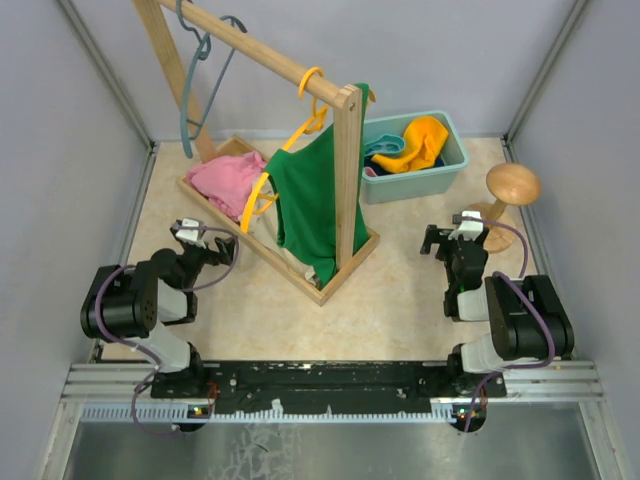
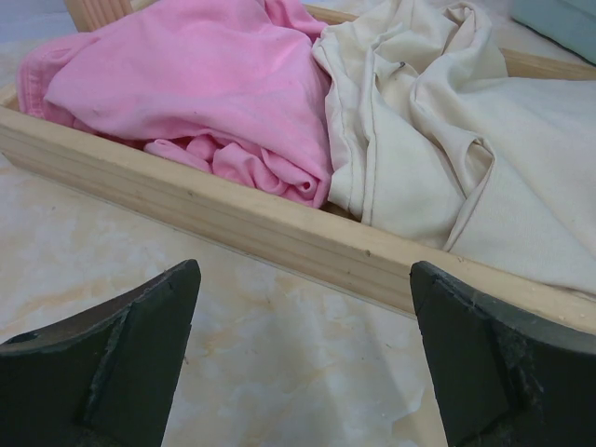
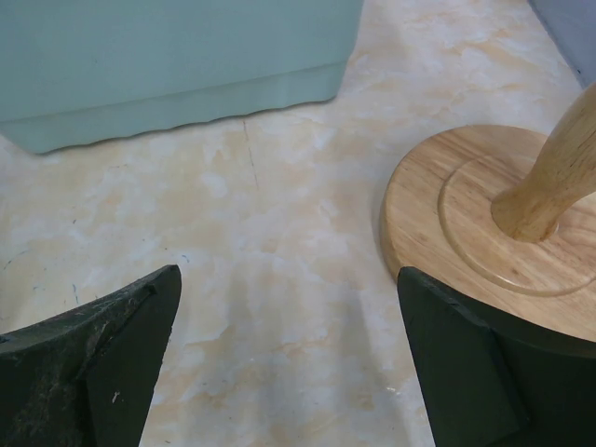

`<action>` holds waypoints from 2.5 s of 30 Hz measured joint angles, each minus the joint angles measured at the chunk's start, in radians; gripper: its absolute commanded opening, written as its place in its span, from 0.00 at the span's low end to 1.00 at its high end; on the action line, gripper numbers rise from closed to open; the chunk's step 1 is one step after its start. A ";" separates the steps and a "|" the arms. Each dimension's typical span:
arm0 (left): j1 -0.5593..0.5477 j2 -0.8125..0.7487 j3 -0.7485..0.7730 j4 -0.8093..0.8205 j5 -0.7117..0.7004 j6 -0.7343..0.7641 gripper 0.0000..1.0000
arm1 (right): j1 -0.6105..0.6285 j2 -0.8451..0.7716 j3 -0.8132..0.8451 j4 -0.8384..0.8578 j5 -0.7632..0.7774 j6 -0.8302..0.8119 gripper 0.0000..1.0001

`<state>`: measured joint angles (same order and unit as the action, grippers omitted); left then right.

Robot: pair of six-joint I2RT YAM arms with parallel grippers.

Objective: Stack the hats

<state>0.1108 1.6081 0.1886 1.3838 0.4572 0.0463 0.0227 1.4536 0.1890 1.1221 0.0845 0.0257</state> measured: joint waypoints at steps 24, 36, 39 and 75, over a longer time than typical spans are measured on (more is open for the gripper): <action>-0.161 -0.908 0.282 -1.219 -0.271 -0.249 0.12 | 0.109 -0.298 0.443 -0.776 -0.027 0.101 0.62; -0.257 -0.920 0.556 -1.649 -0.310 -0.510 0.33 | 0.179 -0.045 0.712 -1.040 -0.114 0.359 0.10; -0.257 -0.982 0.605 -1.746 -0.312 -0.538 0.30 | 0.179 0.042 0.785 -1.070 -0.138 0.411 0.00; -0.260 -0.569 1.883 -1.629 0.219 -0.755 0.24 | 0.773 0.601 1.233 -1.384 -0.179 0.688 0.00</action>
<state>-0.1490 1.0389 2.0716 -0.2455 0.6762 -0.7086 0.7956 2.0544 1.4220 -0.2623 -0.0940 0.7136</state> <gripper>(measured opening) 0.233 0.004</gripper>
